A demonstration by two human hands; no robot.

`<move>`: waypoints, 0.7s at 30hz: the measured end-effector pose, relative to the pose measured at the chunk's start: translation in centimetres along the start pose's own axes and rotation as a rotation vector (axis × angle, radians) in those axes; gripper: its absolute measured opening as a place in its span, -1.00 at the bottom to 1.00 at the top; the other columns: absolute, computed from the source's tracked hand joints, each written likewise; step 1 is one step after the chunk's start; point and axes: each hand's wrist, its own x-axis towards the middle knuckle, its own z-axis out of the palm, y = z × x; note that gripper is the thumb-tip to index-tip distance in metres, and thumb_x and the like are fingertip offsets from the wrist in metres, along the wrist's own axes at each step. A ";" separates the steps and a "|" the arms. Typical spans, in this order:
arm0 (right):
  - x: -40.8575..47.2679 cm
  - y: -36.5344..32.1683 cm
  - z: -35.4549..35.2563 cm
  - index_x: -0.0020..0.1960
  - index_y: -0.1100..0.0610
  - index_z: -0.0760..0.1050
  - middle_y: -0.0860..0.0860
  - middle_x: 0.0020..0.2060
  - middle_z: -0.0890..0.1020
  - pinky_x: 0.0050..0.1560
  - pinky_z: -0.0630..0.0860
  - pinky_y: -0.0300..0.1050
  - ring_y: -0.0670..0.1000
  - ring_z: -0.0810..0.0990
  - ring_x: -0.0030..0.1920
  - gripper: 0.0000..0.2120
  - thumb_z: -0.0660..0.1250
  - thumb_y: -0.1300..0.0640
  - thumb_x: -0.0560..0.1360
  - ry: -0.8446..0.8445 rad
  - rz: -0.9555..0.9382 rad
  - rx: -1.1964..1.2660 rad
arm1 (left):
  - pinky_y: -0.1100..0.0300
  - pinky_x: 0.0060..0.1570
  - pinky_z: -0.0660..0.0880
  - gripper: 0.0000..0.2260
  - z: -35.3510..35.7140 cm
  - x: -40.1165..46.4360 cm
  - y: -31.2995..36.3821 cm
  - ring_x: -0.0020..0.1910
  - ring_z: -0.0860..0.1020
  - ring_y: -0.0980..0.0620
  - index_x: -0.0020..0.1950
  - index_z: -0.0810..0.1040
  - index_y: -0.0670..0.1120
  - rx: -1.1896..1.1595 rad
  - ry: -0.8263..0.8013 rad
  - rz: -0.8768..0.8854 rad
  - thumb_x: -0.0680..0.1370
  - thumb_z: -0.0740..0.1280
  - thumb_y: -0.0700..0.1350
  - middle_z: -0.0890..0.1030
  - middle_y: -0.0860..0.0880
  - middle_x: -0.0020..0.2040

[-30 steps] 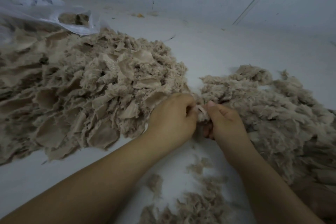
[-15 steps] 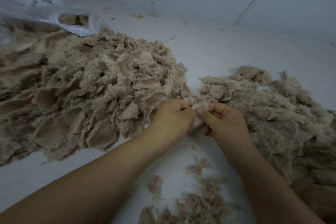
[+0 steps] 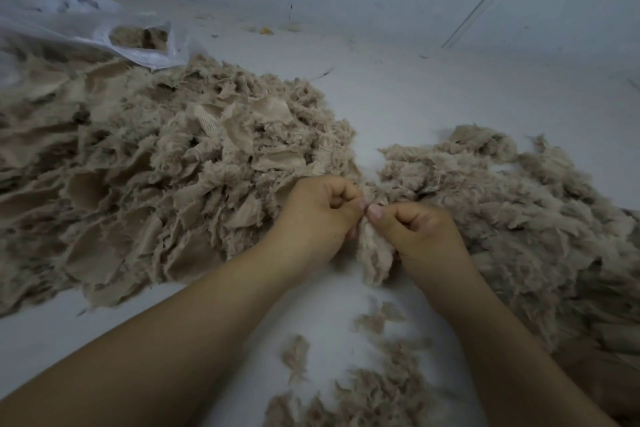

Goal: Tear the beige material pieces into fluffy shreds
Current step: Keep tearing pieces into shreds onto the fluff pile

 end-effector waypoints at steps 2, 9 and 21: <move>-0.1 0.0 -0.1 -0.27 0.29 0.63 0.19 -0.43 0.61 -0.34 0.46 -0.18 0.05 0.49 -0.42 -0.62 0.37 -0.02 0.49 0.012 0.027 -0.025 | 0.39 -0.61 0.19 -0.75 -0.2 0.2 -0.2 -0.67 0.27 0.13 -0.28 0.47 -0.21 -0.019 0.080 0.006 0.61 0.26 -0.30 0.41 -0.02 -0.56; 0.1 0.0 -0.4 -0.23 0.28 0.63 0.41 -0.32 0.58 -0.23 0.53 0.15 0.15 0.50 -0.31 -0.68 0.31 0.14 0.62 0.178 0.171 0.051 | 0.37 -0.61 0.21 -0.86 -2.7 0.1 1.6 -0.70 0.29 0.09 -0.23 0.54 -0.38 0.116 -0.360 -0.095 0.50 0.32 -0.32 0.47 -0.13 -0.55; -0.1 -0.6 -0.4 -0.09 0.34 0.61 0.35 -0.28 0.65 -0.17 0.59 0.15 0.24 0.62 -0.30 -0.85 0.43 0.22 0.52 0.091 0.172 0.157 | 0.36 -0.62 0.26 -0.67 -0.5 -0.3 0.9 -0.67 0.36 0.05 -0.37 0.53 -0.20 0.296 -0.158 -0.050 0.60 0.33 -0.16 0.61 -0.16 -0.45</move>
